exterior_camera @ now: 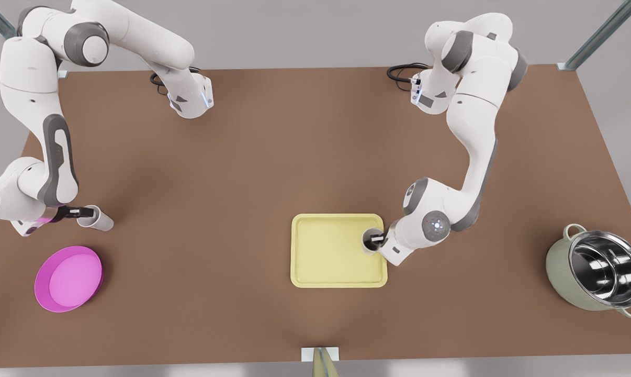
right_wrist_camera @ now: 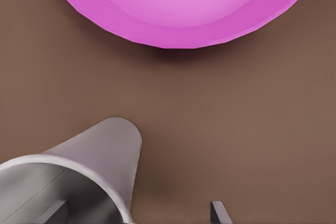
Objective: Use both arms to respectively pick up the white IKEA cups from the middle-left and middle-right positions, then place the white IKEA cups onto the middle-middle tray, ensuring that the cups remain upright and do not tip over
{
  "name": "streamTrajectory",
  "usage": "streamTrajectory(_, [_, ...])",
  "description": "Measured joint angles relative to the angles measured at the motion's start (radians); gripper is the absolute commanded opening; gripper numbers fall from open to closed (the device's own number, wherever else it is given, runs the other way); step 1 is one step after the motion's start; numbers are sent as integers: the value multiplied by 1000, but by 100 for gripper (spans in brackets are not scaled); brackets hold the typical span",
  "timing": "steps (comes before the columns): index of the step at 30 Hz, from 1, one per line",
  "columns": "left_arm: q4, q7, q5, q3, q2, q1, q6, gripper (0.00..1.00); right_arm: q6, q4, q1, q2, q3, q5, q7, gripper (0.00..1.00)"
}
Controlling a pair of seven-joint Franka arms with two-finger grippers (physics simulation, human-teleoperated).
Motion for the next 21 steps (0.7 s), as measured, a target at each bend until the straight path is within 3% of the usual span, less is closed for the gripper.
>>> streamTrajectory(4, [9,-89,34,-3,63,-32,26,23,13,10,-1,27,0,1,-10,100])
streamTrajectory(5, [9,-109,40,-2,71,-33,33,24,16,10,-1,30,0,1,-12,96])
streamTrajectory(7, [10,-144,46,-2,83,-34,48,51,22,10,-1,38,0,1,-16,78])
streamTrajectory(8, [10,-159,50,-2,87,-34,55,57,24,10,-1,41,0,1,-18,72])
streamTrajectory(9, [10,-172,52,-2,92,-32,61,80,26,10,-1,43,0,1,-20,65])
streamTrajectory(11, [9,-191,47,-1,100,-27,78,100,29,10,-1,44,0,1,-24,55])
streamTrajectory(16, [8,-239,56,-4,93,-7,96,100,33,12,6,38,8,0,-31,30])
streamTrajectory(21, [3,-289,70,-37,-4,33,-6,100,26,17,10,35,19,2,-36,28])
